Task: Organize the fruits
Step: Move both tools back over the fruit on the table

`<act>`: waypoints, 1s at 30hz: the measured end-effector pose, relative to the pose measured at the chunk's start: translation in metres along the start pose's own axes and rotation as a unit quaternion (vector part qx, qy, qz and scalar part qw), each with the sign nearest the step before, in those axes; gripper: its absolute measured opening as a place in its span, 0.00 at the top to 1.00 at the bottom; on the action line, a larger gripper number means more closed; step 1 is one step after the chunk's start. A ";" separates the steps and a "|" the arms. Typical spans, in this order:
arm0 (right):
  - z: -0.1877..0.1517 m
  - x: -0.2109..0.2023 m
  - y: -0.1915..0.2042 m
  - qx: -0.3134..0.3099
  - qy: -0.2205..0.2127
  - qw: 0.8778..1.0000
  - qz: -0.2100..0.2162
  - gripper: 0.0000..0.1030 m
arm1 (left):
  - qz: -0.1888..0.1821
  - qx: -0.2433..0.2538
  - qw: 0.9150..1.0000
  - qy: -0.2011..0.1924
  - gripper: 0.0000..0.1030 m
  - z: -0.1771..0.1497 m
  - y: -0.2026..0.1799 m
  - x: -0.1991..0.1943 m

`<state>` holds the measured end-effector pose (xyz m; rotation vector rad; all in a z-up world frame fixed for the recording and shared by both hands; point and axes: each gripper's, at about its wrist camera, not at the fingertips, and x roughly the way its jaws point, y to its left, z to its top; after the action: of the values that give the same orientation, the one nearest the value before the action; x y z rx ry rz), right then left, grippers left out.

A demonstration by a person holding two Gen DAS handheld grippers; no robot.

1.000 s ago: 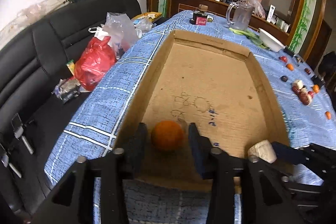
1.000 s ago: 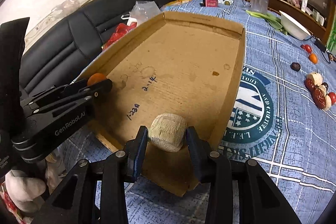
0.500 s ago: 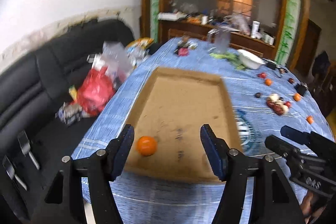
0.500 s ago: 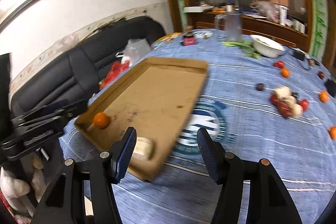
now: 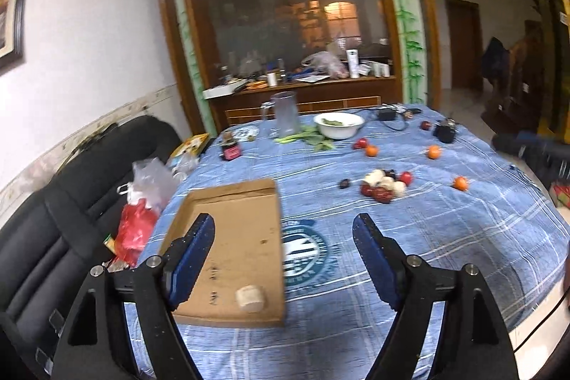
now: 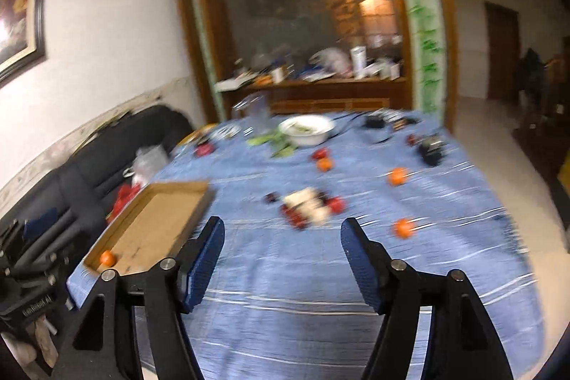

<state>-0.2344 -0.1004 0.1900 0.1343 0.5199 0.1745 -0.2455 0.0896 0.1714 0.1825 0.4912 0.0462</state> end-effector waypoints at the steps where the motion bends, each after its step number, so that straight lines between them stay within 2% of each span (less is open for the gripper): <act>1: 0.005 -0.007 -0.009 -0.002 -0.006 1.000 -0.015 0.29 | -0.004 0.004 1.000 0.000 0.23 0.002 -0.006 0.001; 5: 0.020 -0.027 -0.047 0.003 -0.026 0.998 -0.065 0.24 | -0.017 0.019 1.000 0.007 0.22 0.004 -0.026 0.011; 10: 0.019 -0.028 -0.080 0.036 -0.022 0.996 -0.076 0.22 | -0.032 0.032 0.998 0.037 0.22 -0.001 -0.042 0.034; 17: -0.004 0.020 -0.099 0.065 0.031 0.995 -0.070 0.22 | -0.041 0.034 0.995 0.082 0.22 -0.017 -0.046 0.072; 21: -0.014 0.048 -0.103 0.067 0.054 0.993 -0.074 0.22 | -0.049 0.013 0.992 0.118 0.22 -0.026 -0.037 0.099; 25: -0.022 0.073 -0.116 0.082 0.077 0.990 -0.084 0.22 | -0.075 -0.018 0.985 0.152 0.22 -0.036 -0.027 0.122; 30: -0.032 0.104 -0.134 0.109 0.109 0.984 -0.092 0.22 | -0.108 -0.038 0.979 0.168 0.22 -0.042 -0.029 0.135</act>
<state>-0.1446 -0.2082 0.0892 0.2810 0.7653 -0.0500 -0.1460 0.0797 0.0668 0.0444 0.8430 -0.1188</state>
